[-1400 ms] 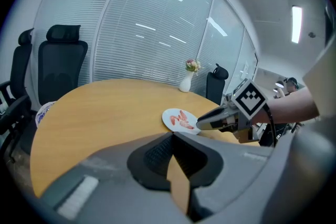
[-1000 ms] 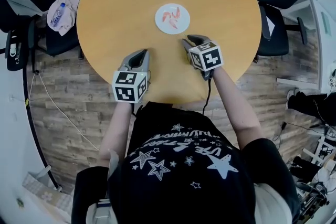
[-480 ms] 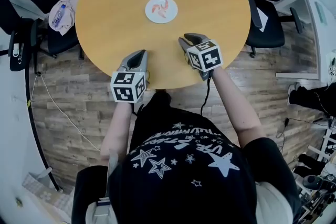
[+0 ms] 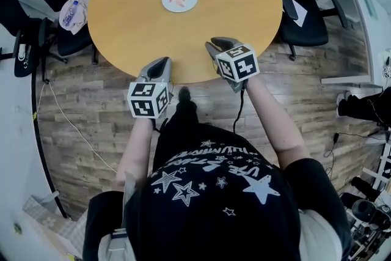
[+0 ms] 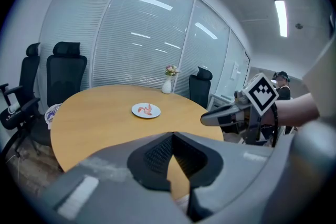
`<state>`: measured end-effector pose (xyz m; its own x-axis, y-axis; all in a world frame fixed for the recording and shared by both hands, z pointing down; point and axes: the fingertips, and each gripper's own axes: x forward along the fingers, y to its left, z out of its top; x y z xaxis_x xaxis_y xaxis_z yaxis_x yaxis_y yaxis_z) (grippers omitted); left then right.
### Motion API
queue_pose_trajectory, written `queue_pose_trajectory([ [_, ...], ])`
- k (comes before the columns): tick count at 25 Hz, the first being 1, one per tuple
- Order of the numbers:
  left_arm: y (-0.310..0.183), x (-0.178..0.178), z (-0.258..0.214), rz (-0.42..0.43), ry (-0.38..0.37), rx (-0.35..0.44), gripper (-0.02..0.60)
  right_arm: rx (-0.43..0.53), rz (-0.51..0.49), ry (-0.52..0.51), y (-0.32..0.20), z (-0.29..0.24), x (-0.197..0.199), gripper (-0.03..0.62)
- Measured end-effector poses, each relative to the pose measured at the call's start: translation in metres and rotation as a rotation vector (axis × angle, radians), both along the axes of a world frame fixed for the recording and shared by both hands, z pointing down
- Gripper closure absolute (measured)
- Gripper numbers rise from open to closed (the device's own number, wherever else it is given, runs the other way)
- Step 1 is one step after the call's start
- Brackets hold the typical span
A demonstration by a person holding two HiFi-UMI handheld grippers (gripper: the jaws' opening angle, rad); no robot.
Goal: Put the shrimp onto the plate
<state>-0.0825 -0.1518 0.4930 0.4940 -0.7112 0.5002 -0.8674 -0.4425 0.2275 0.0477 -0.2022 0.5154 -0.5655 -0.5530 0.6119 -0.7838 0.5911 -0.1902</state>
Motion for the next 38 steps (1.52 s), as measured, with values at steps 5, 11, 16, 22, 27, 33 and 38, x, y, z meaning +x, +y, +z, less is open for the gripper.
queue_pose_trajectory([
  [5,0.036,0.014,-0.004,-0.003,-0.006,0.009,0.58,0.013,-0.017,-0.016,0.035,-0.005,0.01,0.536],
  [11,0.078,0.022,-0.011,-0.011,-0.008,0.023,0.58,0.028,-0.014,-0.054,0.077,-0.015,0.019,0.548],
  [16,0.111,0.029,-0.016,-0.018,-0.008,0.039,0.58,0.052,0.001,-0.061,0.11,-0.024,0.029,0.586],
  [22,0.145,0.042,-0.023,-0.017,-0.009,0.061,0.58,0.08,0.032,-0.067,0.14,-0.03,0.046,0.592],
  [27,0.164,0.043,-0.03,-0.028,-0.009,0.082,0.58,0.107,0.051,-0.099,0.155,-0.038,0.048,0.592],
  [33,0.178,0.042,-0.038,-0.033,-0.008,0.103,0.58,0.174,0.075,-0.094,0.164,-0.055,0.052,0.592],
  [38,0.18,0.039,-0.041,-0.045,-0.003,0.114,0.58,0.166,0.064,-0.088,0.171,-0.056,0.053,0.594],
])
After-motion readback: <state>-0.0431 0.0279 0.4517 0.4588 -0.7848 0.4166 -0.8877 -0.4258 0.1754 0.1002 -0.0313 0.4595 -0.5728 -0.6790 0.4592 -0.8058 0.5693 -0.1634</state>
